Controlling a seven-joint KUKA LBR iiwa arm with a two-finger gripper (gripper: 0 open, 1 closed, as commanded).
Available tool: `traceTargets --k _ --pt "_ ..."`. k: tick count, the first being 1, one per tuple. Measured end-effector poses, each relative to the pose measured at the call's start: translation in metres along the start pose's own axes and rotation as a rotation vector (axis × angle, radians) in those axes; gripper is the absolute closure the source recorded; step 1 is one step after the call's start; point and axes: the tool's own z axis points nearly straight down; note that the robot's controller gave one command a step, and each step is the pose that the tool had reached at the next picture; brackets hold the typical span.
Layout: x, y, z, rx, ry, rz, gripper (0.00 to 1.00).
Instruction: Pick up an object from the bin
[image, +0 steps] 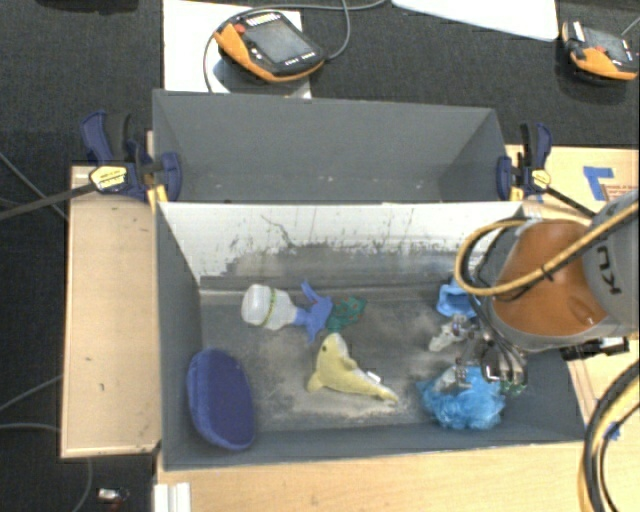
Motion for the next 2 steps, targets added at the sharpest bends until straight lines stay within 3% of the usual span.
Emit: traceTargets --k 1,2 --pt "-0.002 -0.008 0.001 -0.001 0.002 0.018 0.00" --pt "0.006 -0.044 0.002 -0.009 -0.018 0.085 0.00"
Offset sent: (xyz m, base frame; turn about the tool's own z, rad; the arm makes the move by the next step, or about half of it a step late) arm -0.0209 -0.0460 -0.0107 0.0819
